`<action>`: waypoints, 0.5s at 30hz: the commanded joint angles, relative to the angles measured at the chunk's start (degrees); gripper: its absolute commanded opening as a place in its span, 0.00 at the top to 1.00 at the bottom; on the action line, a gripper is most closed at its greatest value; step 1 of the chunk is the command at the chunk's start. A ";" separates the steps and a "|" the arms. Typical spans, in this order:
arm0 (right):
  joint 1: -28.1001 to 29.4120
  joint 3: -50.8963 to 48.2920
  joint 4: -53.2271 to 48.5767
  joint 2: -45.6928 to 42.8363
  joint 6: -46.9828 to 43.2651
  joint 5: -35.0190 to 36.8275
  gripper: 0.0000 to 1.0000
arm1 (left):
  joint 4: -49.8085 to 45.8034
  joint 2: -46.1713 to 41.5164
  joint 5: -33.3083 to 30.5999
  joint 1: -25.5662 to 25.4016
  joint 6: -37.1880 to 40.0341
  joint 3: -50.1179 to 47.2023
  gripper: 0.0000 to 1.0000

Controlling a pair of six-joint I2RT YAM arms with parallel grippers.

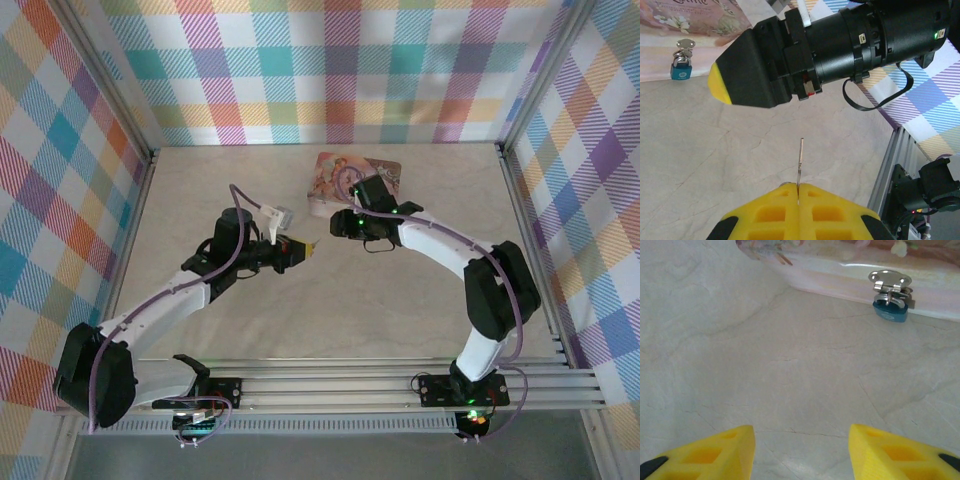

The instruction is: Unlock the padlock with the key

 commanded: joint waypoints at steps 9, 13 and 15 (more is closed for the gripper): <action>0.49 -4.16 2.97 -9.72 17.07 -8.95 0.53 | 0.19 -7.64 -19.41 -4.15 6.58 -4.06 1.00; 3.74 -4.60 2.75 -12.48 22.90 -8.83 0.56 | 1.78 -8.67 -28.66 -8.02 10.04 -4.47 1.00; 5.15 -4.10 2.79 -13.19 24.61 -8.80 0.56 | 2.36 -8.06 -30.45 -9.09 10.97 -4.20 1.00</action>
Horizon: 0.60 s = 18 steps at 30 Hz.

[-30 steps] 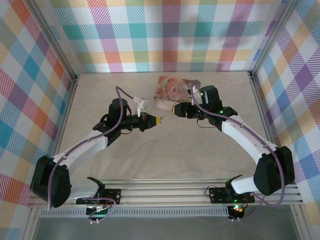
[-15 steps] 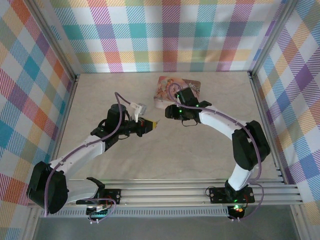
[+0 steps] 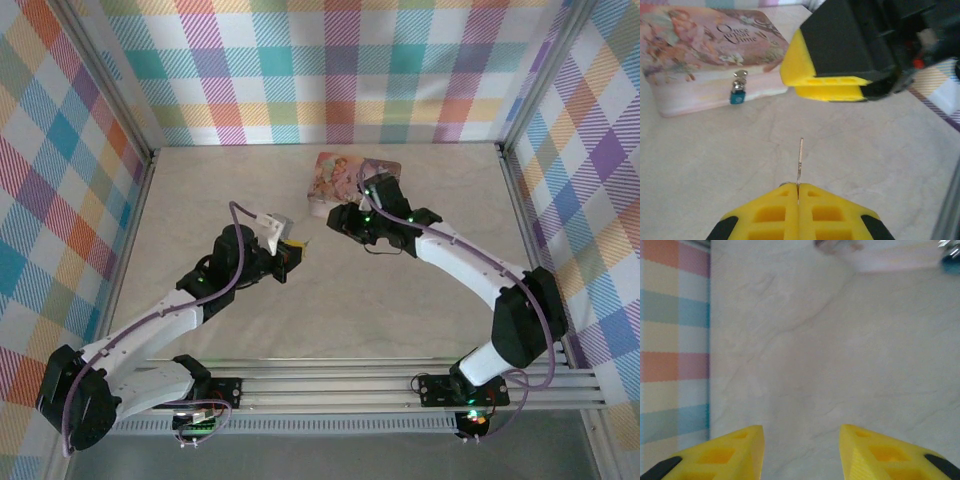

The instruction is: Unlock the padlock with the key

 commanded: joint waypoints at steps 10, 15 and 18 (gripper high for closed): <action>4.95 2.19 -0.93 -0.60 7.55 -1.21 0.56 | 5.08 1.83 -7.99 -2.92 3.85 0.15 1.00; 5.14 1.53 0.82 -0.30 8.97 -2.65 0.56 | 5.39 2.34 -8.22 -3.11 4.51 0.00 1.00; 5.29 1.45 2.26 0.44 9.93 -4.15 0.56 | 5.61 3.58 -8.84 -3.62 4.65 0.56 1.00</action>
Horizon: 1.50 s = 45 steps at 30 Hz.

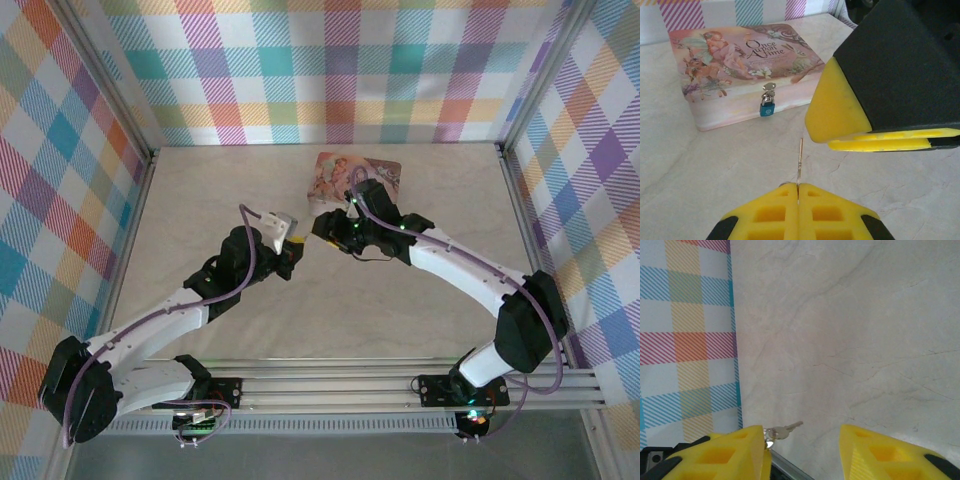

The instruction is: Unlock the padlock with the key

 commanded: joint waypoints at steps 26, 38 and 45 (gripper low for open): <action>0.36 0.42 4.91 2.48 1.44 -4.12 0.92 | 3.88 3.42 -0.24 -3.29 2.96 2.24 1.00; -1.04 0.52 9.89 -2.17 -21.84 -3.94 1.00 | -2.63 -0.14 3.88 -2.96 -0.55 2.07 0.73; -10.77 -1.98 21.14 -4.45 -31.28 -27.46 1.00 | 7.90 1.83 36.61 9.13 -19.80 1.99 0.49</action>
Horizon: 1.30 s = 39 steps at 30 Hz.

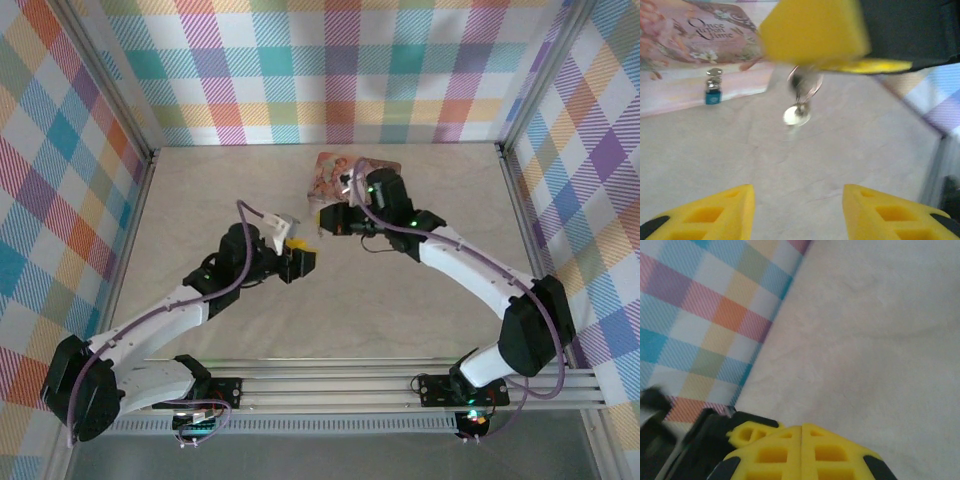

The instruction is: Unlock the padlock with the key

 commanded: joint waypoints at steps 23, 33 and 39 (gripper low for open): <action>-5.73 -7.75 21.64 -7.12 -11.59 -29.16 1.00 | 21.41 8.65 33.61 4.01 -20.73 9.32 0.52; -4.76 -9.83 24.12 -7.85 -8.46 -27.16 1.00 | 21.96 10.37 31.93 2.71 -20.27 9.98 0.56; -3.60 -9.96 24.48 -7.13 -7.68 -27.20 1.00 | 20.90 10.18 30.35 2.73 -19.54 10.57 0.69</action>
